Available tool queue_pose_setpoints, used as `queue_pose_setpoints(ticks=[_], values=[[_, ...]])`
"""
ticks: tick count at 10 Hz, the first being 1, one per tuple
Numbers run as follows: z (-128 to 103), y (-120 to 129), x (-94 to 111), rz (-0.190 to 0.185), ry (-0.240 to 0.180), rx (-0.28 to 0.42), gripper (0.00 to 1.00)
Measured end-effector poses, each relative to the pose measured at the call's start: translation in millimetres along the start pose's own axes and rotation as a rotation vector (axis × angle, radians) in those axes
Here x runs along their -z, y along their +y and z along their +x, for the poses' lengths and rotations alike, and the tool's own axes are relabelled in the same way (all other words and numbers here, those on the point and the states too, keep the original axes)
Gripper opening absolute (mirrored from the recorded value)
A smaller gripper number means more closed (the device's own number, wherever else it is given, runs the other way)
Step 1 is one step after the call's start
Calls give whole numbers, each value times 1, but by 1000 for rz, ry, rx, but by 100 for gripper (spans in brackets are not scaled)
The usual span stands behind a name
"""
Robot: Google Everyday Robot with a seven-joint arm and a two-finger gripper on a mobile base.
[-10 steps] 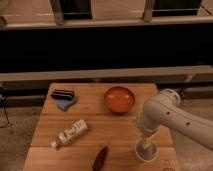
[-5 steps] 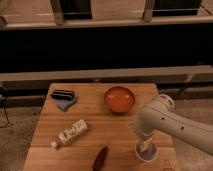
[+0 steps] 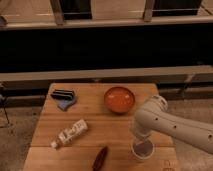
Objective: Pick up the ceramic cup
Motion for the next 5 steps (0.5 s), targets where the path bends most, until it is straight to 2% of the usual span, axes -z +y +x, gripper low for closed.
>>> queue_pose_setpoints(ticks=[2, 3, 5], values=[[2, 1, -4, -37, 9, -5, 6], [5, 2, -4, -44, 10, -11, 2], [9, 3, -2, -42, -5, -16, 0]])
